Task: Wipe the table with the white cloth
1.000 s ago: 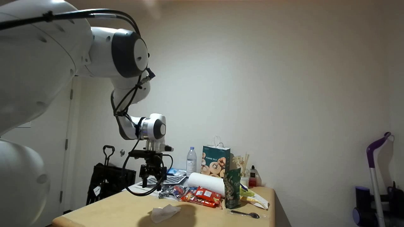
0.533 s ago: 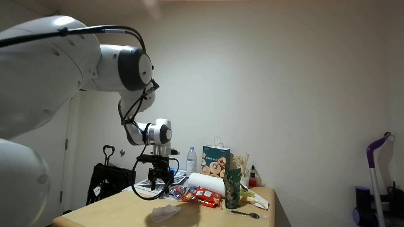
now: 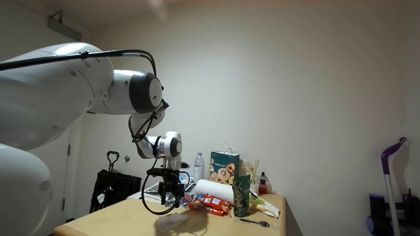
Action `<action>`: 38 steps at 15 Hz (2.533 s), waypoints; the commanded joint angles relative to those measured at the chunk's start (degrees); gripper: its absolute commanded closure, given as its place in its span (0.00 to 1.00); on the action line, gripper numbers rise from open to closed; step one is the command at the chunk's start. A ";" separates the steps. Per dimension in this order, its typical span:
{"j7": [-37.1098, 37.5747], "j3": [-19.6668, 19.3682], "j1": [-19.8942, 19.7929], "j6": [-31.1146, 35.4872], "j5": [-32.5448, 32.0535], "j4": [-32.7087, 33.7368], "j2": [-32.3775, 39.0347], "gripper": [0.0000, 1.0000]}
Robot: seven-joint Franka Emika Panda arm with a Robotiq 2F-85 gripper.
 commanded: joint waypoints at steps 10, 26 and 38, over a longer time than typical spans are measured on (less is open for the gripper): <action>5.24 -0.07 -0.07 -2.70 5.81 -1.06 -0.68 0.00; 23.17 -1.71 2.13 7.03 3.87 -14.25 -5.12 0.48; 23.19 -1.35 2.67 9.53 2.64 -11.07 -2.03 0.04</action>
